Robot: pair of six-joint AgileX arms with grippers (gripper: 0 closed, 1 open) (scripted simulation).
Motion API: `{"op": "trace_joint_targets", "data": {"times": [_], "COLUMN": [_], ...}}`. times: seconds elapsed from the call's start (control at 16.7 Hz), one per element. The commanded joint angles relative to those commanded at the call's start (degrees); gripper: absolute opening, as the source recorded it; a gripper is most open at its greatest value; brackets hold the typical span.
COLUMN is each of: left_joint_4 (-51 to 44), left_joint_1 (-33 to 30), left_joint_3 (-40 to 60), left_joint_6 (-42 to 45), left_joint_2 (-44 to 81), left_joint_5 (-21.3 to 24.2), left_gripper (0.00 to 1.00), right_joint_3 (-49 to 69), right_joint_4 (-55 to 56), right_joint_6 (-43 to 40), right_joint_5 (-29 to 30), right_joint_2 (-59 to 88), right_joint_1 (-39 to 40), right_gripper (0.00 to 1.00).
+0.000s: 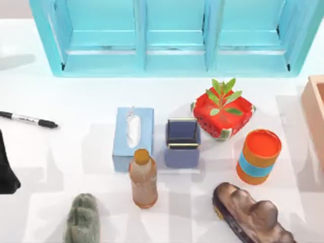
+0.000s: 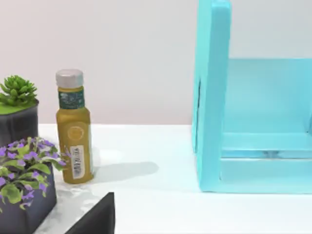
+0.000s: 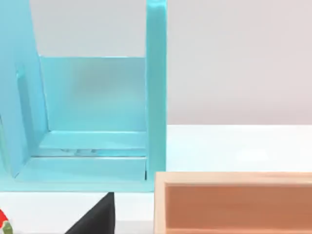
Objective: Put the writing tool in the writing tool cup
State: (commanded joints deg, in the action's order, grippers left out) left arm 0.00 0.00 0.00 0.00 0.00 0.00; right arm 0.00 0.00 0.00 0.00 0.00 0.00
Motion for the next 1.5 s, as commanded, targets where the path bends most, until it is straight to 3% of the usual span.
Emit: {"op": "trace_joint_targets", "data": {"times": [0.24, 0.48, 1.2, 1.5], "left_joint_4": [0.6, 4.5, 27.8, 32.4], "left_joint_1": [0.3, 2.4, 11.9, 14.4], "left_joint_3": [0.4, 2.9, 19.8, 22.8], "left_joint_6": [-1.8, -11.3, -56.4, -68.6], "left_joint_2": [1.9, 12.8, 76.2, 92.1], "left_joint_5": [0.7, 4.3, 20.4, 24.8], "left_gripper": [1.00, 1.00, 1.00, 1.00], "right_joint_3": [0.0, 0.0, 0.0, 0.0], "right_joint_4": [0.0, 0.0, 0.0, 0.0], "right_joint_6": [0.0, 0.0, 0.0, 0.0], "right_joint_5": [0.0, 0.0, 0.0, 0.0], "right_joint_2": [0.0, 0.0, 0.0, 0.0], "right_joint_1": [0.0, 0.0, 0.0, 0.0], "right_gripper": [1.00, 1.00, 1.00, 1.00]}}
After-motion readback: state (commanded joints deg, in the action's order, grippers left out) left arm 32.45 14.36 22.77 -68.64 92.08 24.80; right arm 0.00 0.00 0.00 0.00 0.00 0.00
